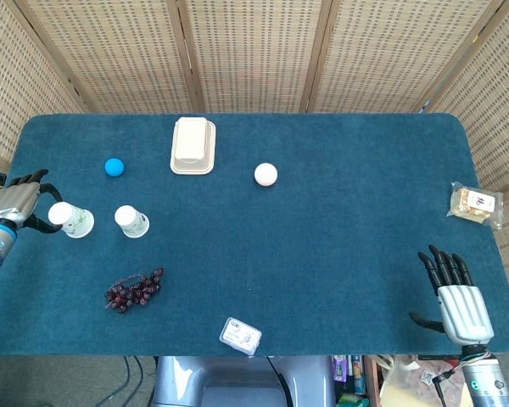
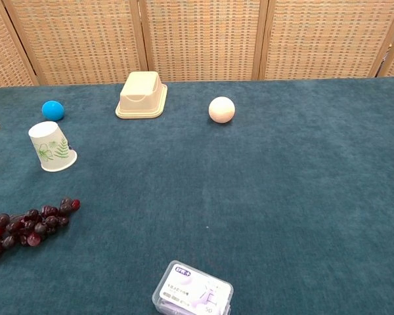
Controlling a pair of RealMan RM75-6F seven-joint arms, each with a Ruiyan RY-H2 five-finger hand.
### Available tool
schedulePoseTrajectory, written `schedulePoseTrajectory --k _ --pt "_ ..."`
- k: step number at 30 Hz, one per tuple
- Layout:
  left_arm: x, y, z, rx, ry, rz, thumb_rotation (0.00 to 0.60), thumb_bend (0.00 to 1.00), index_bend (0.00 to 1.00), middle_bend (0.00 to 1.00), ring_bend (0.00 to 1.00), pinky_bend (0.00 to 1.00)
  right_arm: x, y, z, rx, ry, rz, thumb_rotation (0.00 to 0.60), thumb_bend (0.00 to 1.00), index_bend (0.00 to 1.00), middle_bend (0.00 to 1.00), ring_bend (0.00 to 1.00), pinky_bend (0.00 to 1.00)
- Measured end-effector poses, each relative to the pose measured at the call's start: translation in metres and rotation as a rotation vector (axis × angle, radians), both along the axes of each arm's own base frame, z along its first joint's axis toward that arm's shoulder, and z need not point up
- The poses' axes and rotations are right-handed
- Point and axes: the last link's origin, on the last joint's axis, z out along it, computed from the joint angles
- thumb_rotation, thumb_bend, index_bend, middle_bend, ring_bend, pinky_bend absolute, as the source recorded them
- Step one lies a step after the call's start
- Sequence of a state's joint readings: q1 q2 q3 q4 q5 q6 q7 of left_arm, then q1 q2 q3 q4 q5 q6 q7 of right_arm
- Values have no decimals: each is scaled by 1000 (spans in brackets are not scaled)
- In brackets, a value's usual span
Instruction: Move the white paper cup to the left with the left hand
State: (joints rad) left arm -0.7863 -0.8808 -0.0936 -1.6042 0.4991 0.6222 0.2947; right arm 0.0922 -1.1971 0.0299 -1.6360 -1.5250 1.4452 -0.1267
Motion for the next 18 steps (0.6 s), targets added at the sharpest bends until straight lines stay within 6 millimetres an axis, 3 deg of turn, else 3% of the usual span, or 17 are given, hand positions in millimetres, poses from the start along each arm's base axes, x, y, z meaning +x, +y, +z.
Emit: schedulePoseTrajectory --k 10,18 --pt "-19 8 -40 -53 18 7 600 252 403 0 0 0 -1 0 0 -1 -1 -6 600 88 0 0 0 0" --pt "-22 13 -67 -59 54 -8 600 253 403 0 0 0 1 1 0 3 -6 -1 600 88 0 0 0 0"
